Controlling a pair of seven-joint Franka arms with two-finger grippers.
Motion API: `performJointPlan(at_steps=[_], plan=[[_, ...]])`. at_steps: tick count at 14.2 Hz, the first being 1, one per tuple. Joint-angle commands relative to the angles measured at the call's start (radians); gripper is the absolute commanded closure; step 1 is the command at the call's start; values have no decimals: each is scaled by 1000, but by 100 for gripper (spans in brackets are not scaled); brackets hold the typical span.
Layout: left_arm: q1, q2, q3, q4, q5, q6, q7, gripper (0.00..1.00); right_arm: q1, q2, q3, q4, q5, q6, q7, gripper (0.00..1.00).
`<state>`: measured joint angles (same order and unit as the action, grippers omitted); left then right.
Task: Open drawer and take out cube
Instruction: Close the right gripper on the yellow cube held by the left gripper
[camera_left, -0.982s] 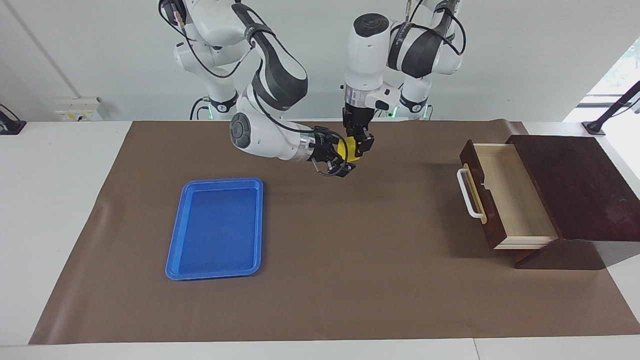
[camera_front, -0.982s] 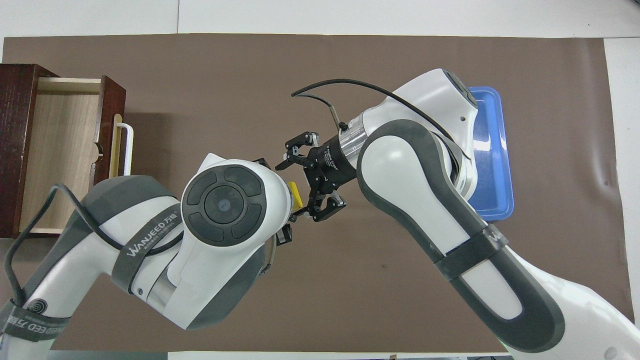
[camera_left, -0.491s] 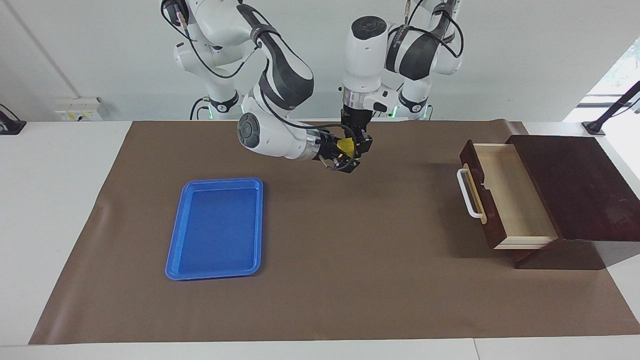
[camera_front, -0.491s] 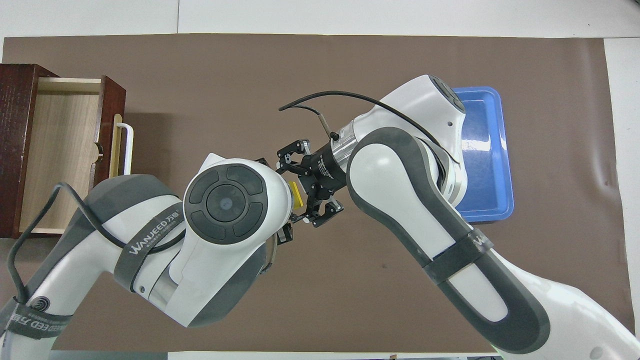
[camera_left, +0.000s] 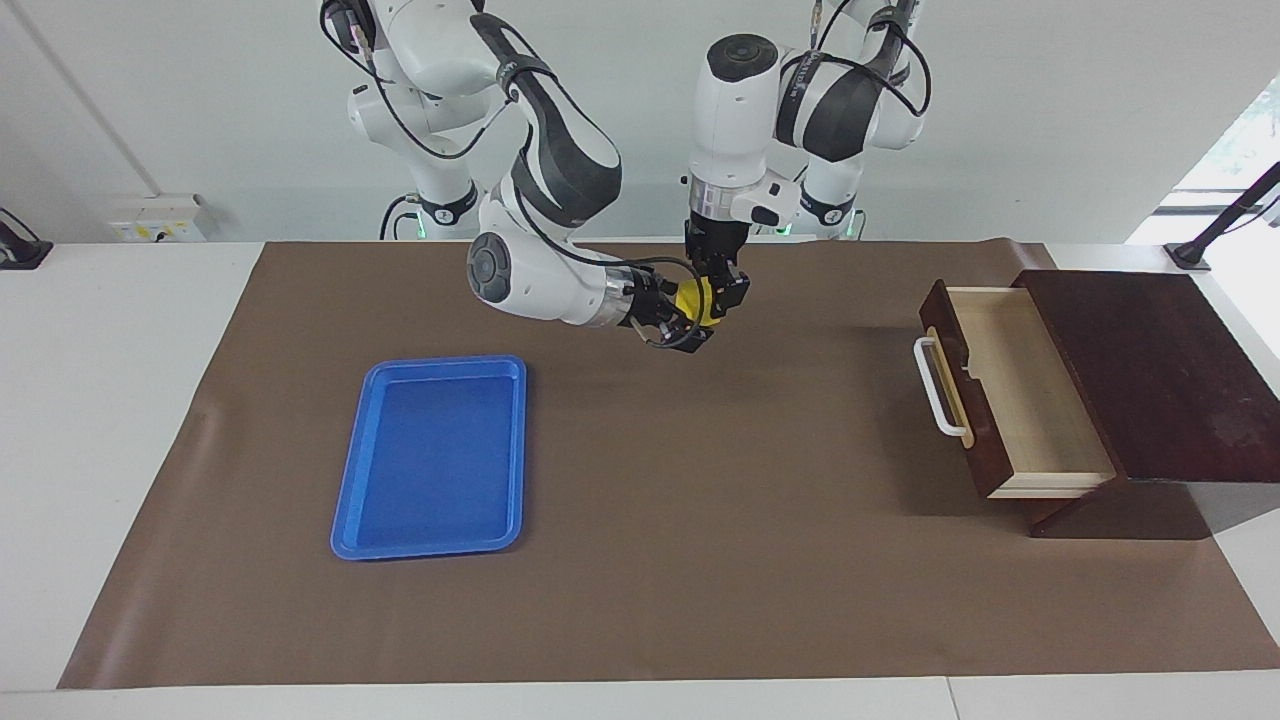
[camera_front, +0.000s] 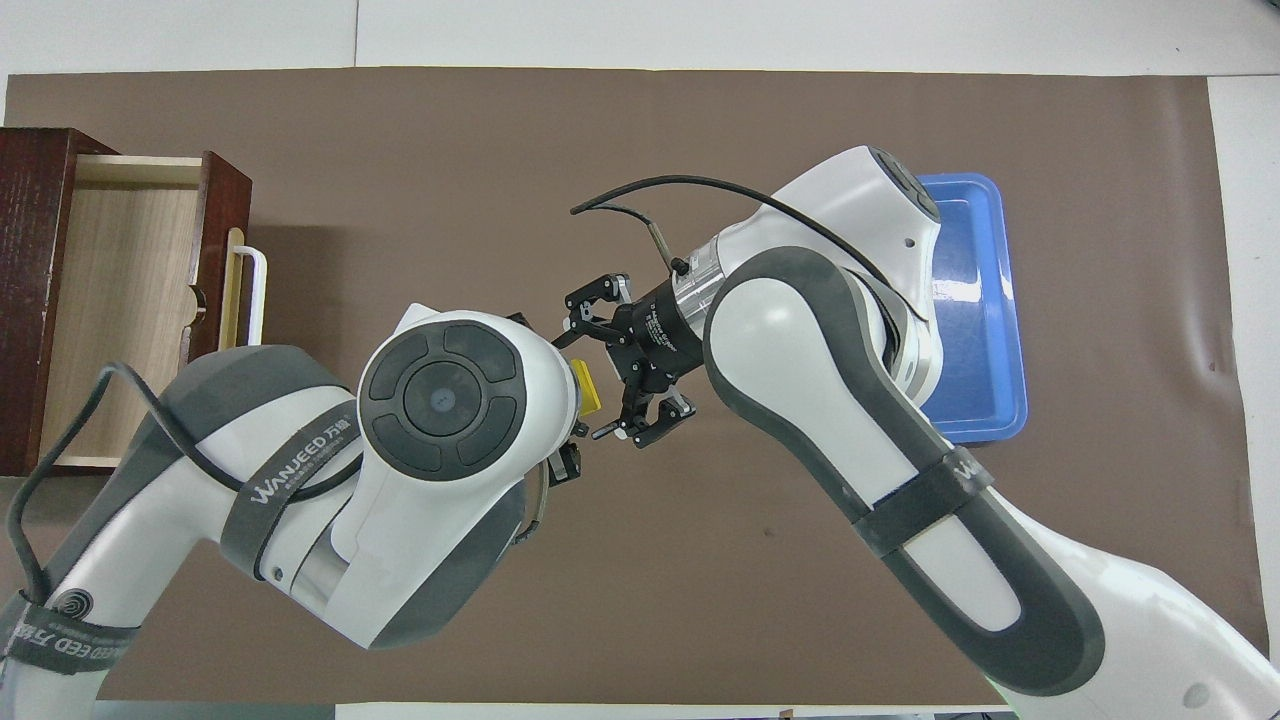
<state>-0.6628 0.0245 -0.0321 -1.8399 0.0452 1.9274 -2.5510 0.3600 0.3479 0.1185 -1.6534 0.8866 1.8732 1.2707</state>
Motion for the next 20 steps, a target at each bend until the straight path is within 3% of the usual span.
performJointPlan(at_steps=[1, 4, 5, 8, 9, 15, 16, 17, 18, 20], plan=[[-1, -14, 8, -18, -18, -2, -8, 100, -9, -7, 4, -11, -11, 1, 7, 0], [5, -14, 8, -18, -18, -1, -8, 100, -9, -7, 4, -11, -11, 3, 9, 1], [5, -14, 8, -18, -18, -1, -14, 100, -9, -7, 4, -11, -11, 4, 12, 13], [6, -14, 8, -19, -18, -1, -17, 100, -9, -7, 4, -13, -2, 6, 12, 83], [6, -14, 8, -19, -18, 1, -15, 100, -9, -7, 6, -13, 0, 4, 12, 100], [5, -14, 8, -19, -18, -1, -11, 100, -26, -10, 6, -9, 2, -8, 9, 100], [5, -14, 8, -19, -18, -2, -8, 72, -26, -12, 6, -9, 2, -8, 9, 100], [5, -14, 9, -19, -16, -4, -3, 24, -26, -12, 6, -9, 2, -8, 9, 100], [8, -15, 11, -18, -15, -5, 0, 0, -27, -12, 6, -9, 3, -8, 9, 100], [52, -24, 12, -13, -10, -17, 27, 0, -27, -12, 6, -6, 11, -6, 9, 100]])
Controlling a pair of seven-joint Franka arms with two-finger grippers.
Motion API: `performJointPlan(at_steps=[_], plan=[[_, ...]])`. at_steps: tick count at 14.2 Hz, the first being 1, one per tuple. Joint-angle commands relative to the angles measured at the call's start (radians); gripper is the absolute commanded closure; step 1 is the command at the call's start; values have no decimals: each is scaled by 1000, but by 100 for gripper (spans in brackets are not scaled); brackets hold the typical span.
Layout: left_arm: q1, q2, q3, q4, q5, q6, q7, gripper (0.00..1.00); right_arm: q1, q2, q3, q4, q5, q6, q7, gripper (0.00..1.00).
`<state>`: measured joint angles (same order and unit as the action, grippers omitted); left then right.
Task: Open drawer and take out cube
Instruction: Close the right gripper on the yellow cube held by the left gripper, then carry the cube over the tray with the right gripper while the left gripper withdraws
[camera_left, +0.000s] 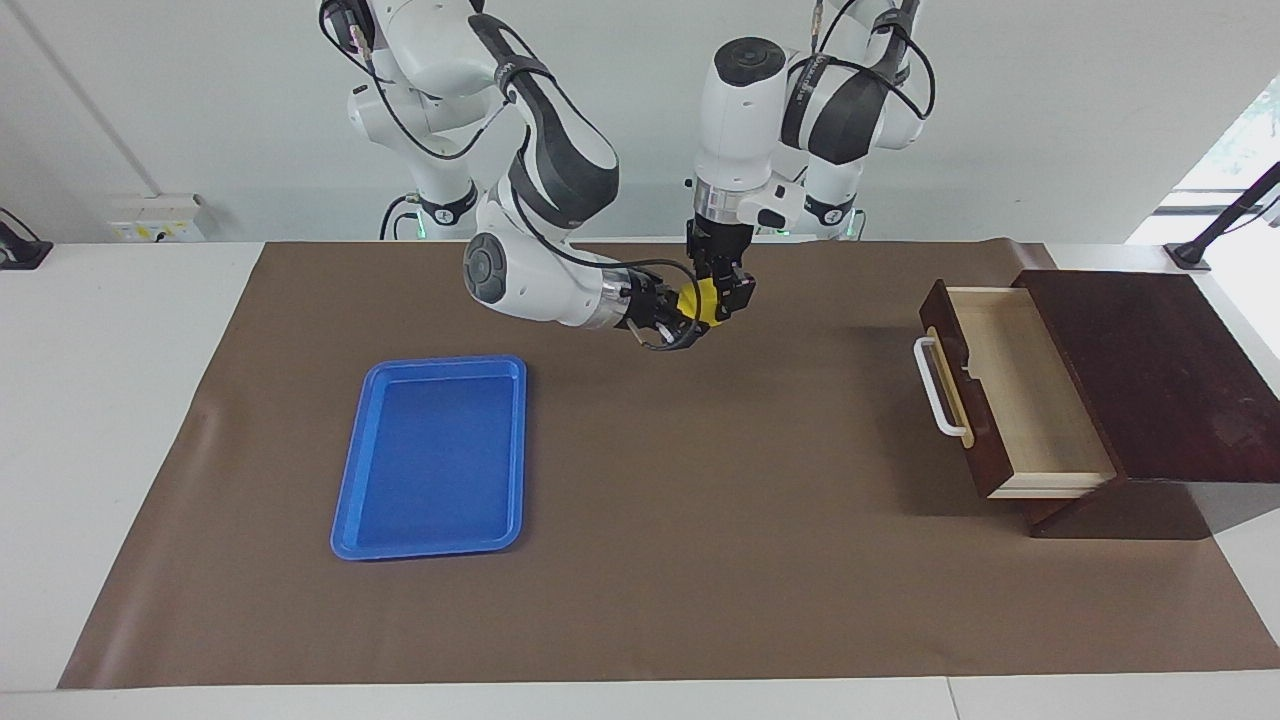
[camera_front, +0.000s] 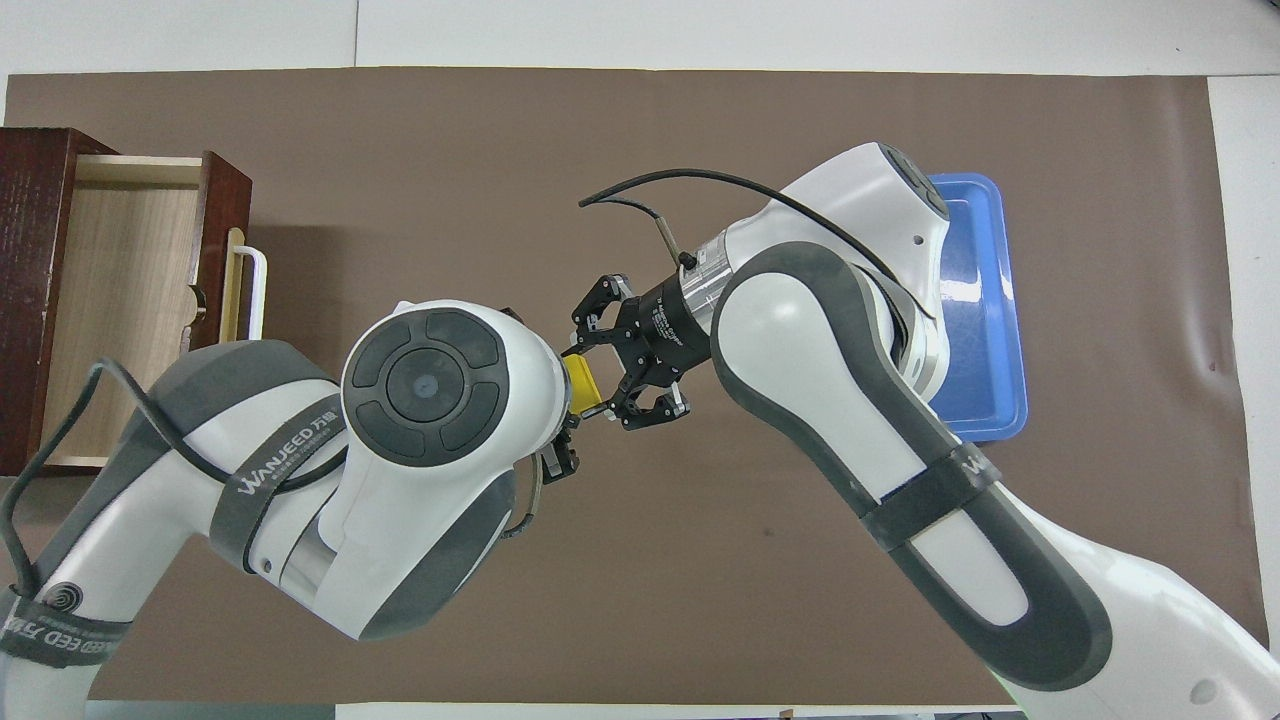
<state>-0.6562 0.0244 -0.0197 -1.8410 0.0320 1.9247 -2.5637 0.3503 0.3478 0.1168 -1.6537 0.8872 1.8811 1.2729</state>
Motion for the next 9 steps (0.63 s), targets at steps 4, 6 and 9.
performJointPlan(at_steps=[4, 6, 9], plan=[[206, -43, 0, -62, 3, -18, 351, 0, -40, -10, 7, -3, 15, -17, 8, 100], [303, -34, 0, -107, 6, 20, 541, 0, -95, -10, 7, -1, 15, -20, 10, 100], [436, 0, 1, -148, 40, 137, 823, 0, -175, -10, 4, 2, 22, -31, 7, 100]])
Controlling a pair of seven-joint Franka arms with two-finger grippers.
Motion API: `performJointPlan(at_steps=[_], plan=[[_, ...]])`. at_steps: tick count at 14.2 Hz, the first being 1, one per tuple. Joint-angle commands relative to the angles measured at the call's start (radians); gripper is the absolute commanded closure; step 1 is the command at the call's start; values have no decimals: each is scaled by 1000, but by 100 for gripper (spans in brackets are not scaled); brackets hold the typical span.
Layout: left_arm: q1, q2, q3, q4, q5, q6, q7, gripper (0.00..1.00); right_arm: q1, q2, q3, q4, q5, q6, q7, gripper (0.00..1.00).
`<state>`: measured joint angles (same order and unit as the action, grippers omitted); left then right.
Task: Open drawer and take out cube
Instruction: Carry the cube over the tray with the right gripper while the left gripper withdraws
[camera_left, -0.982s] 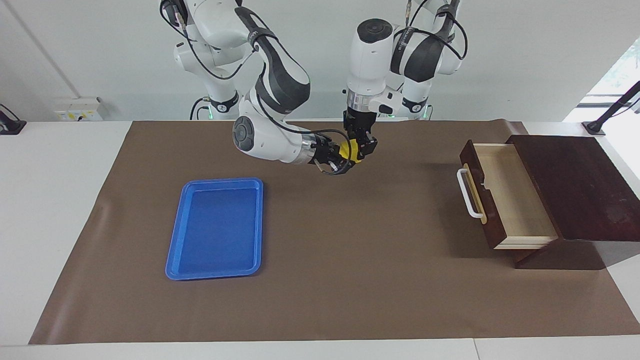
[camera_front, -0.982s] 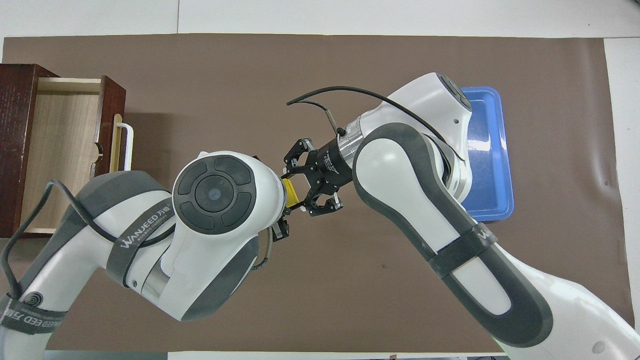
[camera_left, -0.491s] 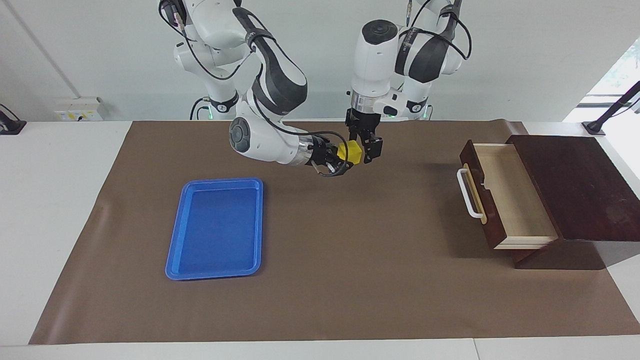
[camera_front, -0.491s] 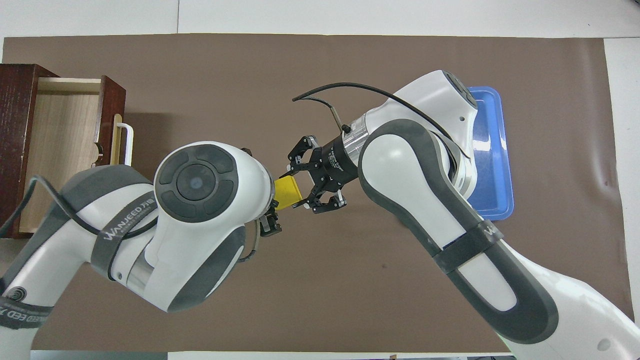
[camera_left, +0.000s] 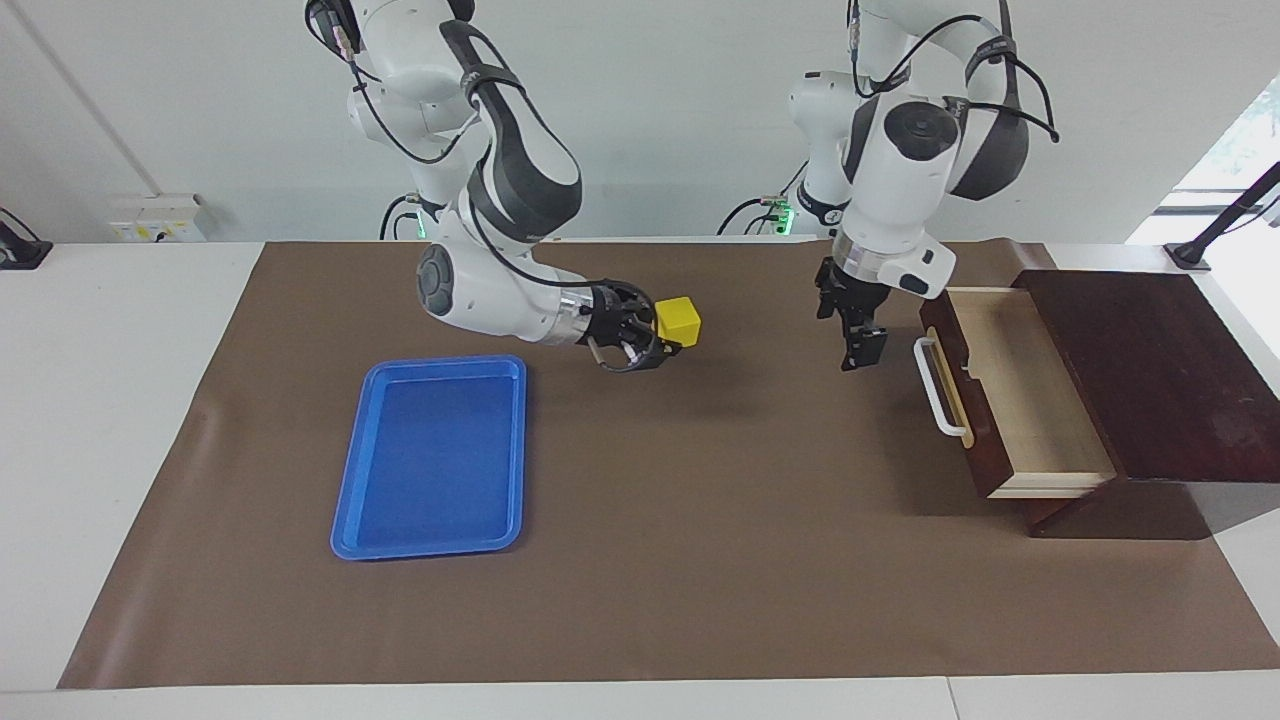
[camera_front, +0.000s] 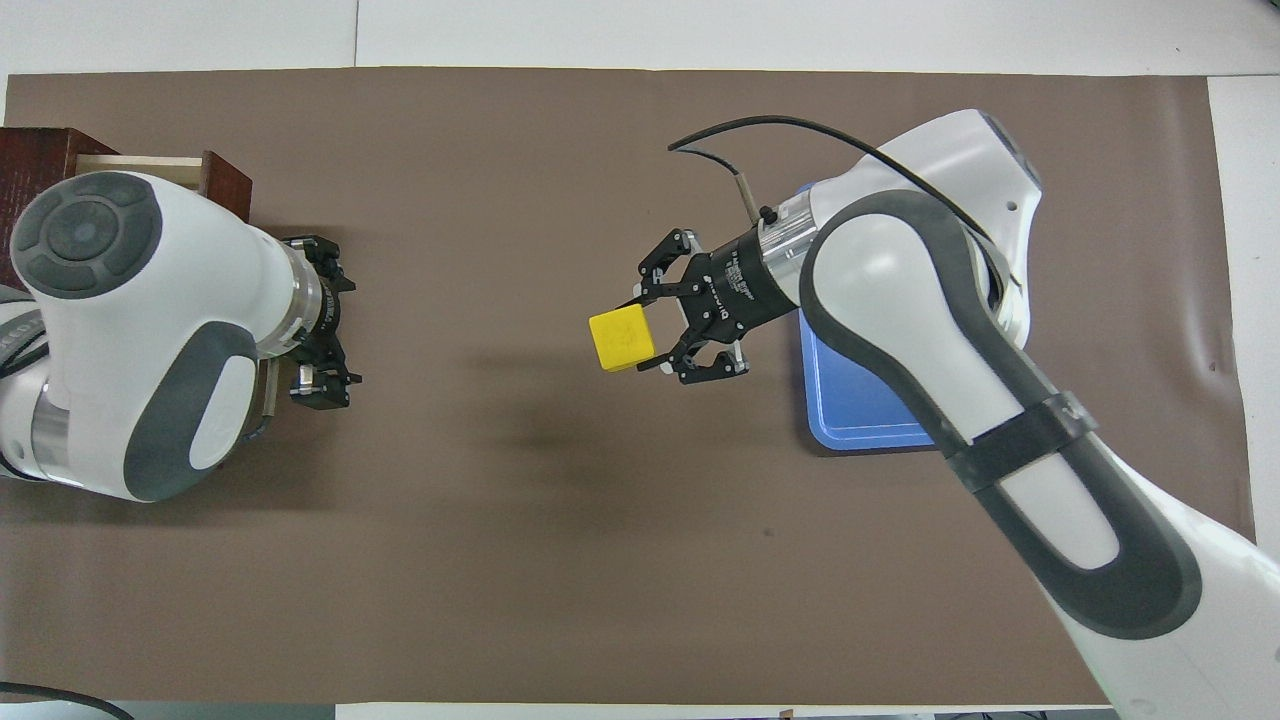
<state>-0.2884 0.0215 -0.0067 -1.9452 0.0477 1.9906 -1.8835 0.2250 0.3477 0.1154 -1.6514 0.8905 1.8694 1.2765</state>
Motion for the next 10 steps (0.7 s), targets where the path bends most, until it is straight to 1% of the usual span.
performJointPlan(at_steps=[1, 4, 5, 7, 10], plan=[[101, 21, -12, -44, 33, 94, 212, 0, -83, -10, 3, -1, 16, -18, -2, 100], [181, 52, -12, -44, 89, 157, 338, 0, -163, -10, 0, -13, 2, -13, -48, 100], [224, 58, -12, -44, 90, 203, 375, 0, -189, -10, -2, -24, 2, -7, -63, 100], [309, 70, -13, -38, 90, 252, 463, 0, -263, -15, -6, -59, 2, -1, -104, 100], [377, 75, -12, -29, 90, 255, 591, 0, -340, -35, -8, -146, 2, -1, -221, 100]])
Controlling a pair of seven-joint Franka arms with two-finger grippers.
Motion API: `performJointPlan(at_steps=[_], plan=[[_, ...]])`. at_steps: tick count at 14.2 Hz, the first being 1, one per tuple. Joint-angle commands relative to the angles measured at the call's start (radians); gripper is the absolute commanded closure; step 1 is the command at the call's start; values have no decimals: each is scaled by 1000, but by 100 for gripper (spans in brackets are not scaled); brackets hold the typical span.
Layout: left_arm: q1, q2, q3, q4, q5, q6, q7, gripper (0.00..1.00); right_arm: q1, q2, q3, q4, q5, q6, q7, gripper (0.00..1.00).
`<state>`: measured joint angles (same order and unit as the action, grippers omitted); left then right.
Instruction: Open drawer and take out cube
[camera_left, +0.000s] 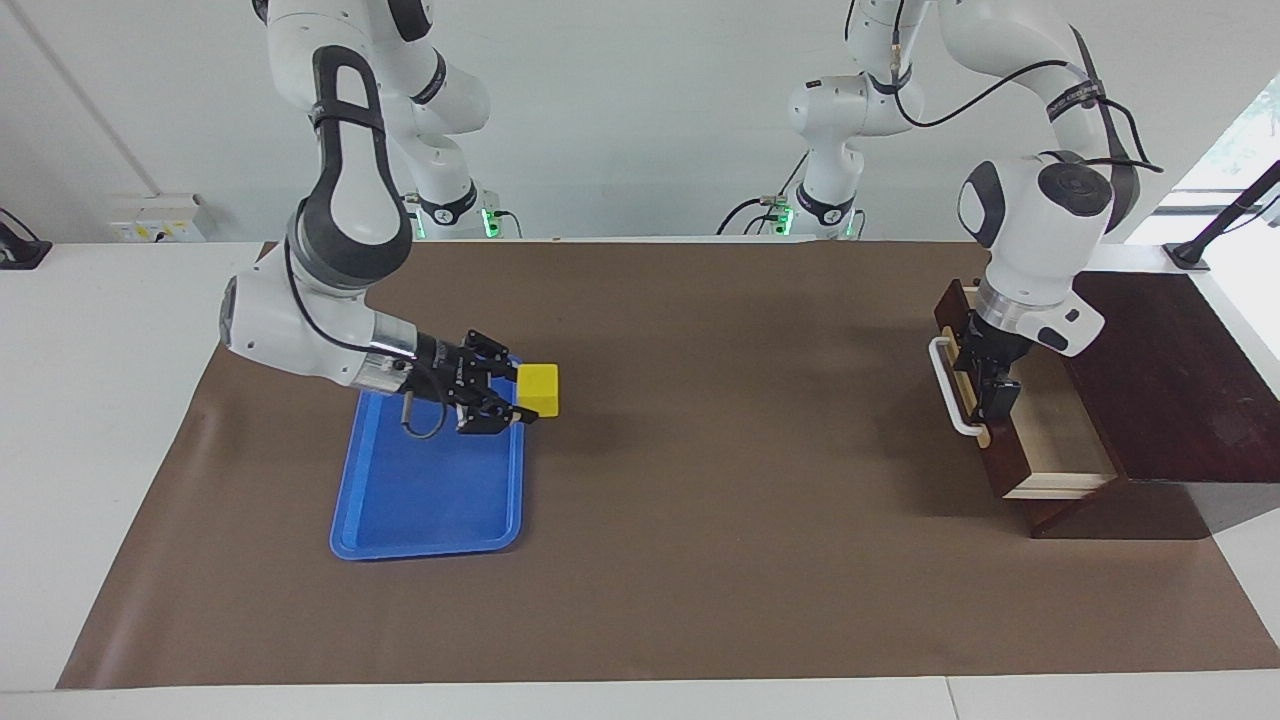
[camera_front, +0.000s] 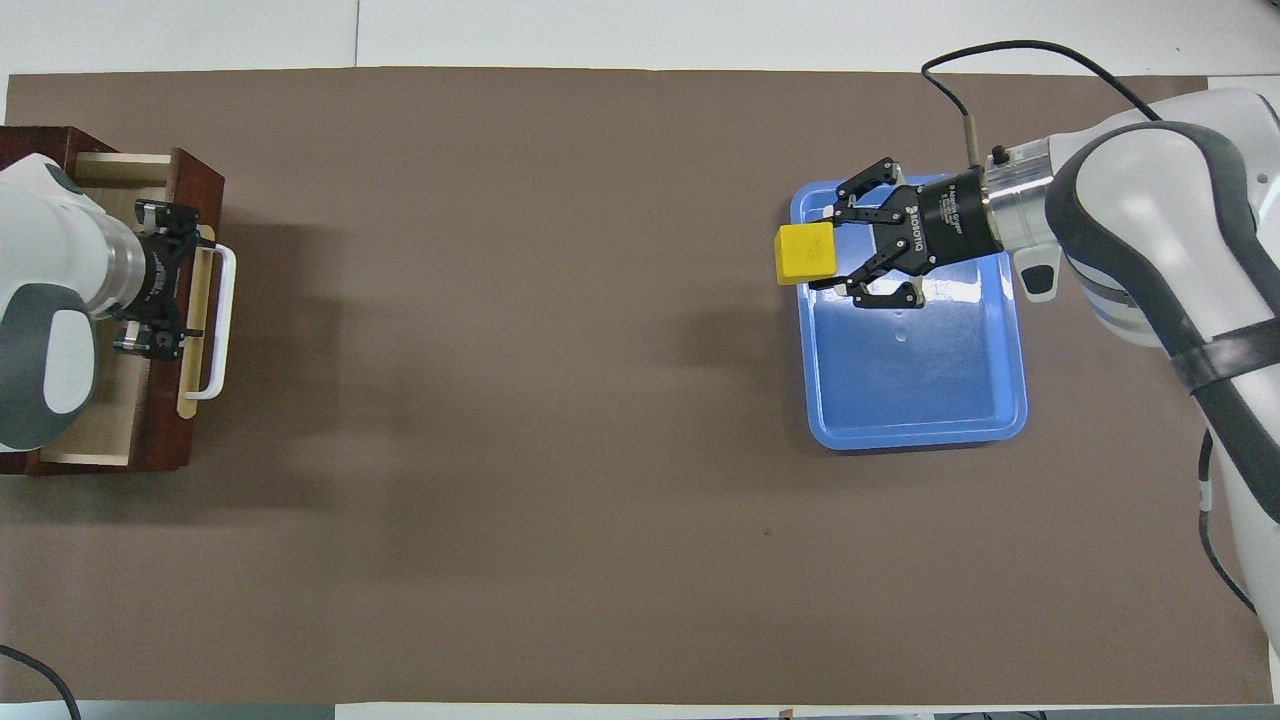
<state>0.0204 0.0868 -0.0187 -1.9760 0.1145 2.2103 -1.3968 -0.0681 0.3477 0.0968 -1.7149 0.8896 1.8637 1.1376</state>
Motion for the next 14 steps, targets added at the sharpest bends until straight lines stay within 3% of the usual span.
performJointPlan(at_steps=[1, 4, 7, 10, 14], plan=[[94, 10, 0, 8, 24, 37, 149, 0, -79, -35, 11, -107, 2, 5, -141, 100], [150, 10, -1, 8, 24, 46, 208, 0, -140, -35, 9, -184, 2, 5, -261, 100], [132, 13, -3, 32, 24, -9, 205, 0, -176, -26, 1, -222, -32, 11, -335, 100], [40, -8, -7, 150, 17, -275, 293, 0, -216, -7, 1, -268, -41, 54, -412, 100], [-45, -151, -15, 157, -36, -505, 546, 0, -216, 25, 1, -269, -41, 92, -415, 100]])
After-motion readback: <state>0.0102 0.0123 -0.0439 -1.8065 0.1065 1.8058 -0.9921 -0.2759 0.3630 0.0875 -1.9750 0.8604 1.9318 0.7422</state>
